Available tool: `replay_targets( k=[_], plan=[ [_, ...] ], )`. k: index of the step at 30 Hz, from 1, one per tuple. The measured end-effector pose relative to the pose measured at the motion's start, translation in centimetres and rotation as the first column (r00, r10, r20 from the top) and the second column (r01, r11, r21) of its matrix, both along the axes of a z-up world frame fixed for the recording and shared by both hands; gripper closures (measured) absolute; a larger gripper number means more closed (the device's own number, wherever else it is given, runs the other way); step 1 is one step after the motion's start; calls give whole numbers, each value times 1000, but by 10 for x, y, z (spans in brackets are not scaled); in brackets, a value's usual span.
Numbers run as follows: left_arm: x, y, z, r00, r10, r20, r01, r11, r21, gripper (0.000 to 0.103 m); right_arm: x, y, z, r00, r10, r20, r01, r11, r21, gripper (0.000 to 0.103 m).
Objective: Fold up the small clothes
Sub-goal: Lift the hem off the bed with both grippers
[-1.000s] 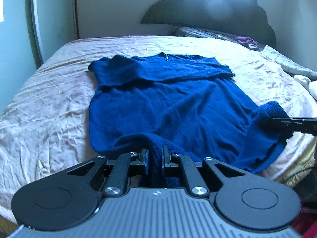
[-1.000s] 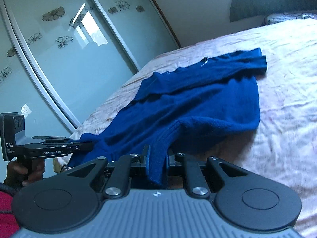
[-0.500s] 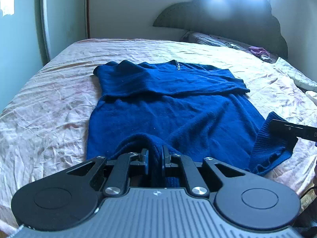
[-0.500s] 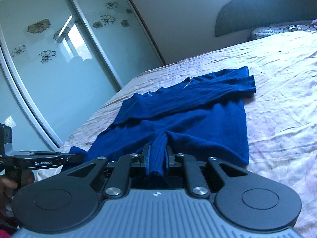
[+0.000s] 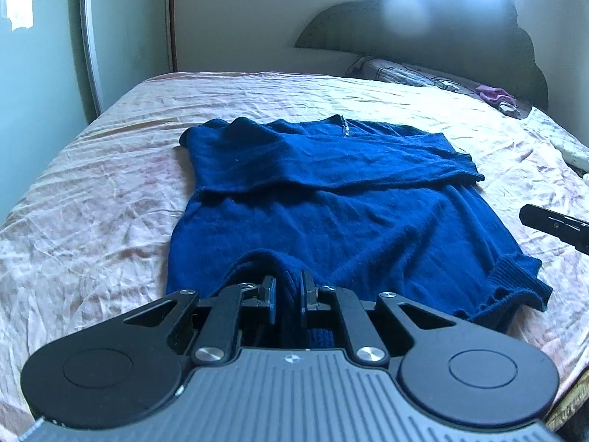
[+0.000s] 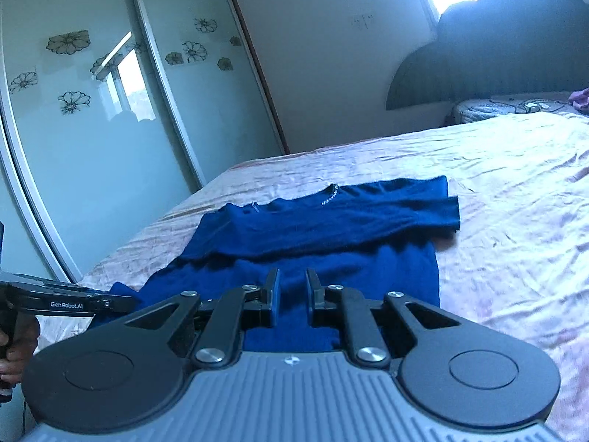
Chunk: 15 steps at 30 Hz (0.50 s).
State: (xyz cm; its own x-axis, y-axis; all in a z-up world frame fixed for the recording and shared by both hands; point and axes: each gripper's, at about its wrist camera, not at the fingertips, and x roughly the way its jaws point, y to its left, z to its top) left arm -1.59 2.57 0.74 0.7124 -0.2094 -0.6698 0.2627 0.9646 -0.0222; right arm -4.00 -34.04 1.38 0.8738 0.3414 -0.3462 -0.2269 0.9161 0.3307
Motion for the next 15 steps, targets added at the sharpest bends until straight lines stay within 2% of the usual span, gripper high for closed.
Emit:
replay_targets(
  k=[6,7,8,9,10,11,13,15],
  plan=[
    [4,-2,-1,1000,4,-1,-4,1000,7,91,-9,14,9,995,90,46,-84,990,-111,87],
    [4,-2,-1,1000,4,-1,-4,1000,6,91,-12,14,11,994,93,50,-87,988,-126,78],
    [4,-2,-1,1000,3,-2,-3,1000,5,91,-16,13,12,994,96,52,-88,986,-140,57],
    [3,-1,-1,1000,3,-2,-3,1000,4,91,-19,13,13,993,107,51,-98,983,-156,40],
    [4,-1,-1,1000,3,-3,-3,1000,4,91,-24,11,13,991,124,50,-114,977,-182,13],
    [4,-1,-2,1000,3,-5,-3,1000,5,91,-31,11,13,989,133,63,-117,971,-209,9],
    [5,-1,-3,1000,6,-10,-6,1000,4,91,-43,11,11,986,145,76,-121,958,-259,10],
    [5,-1,-3,1000,9,-11,-9,1000,3,91,-53,14,7,979,193,63,-168,944,-285,10]
  ],
)
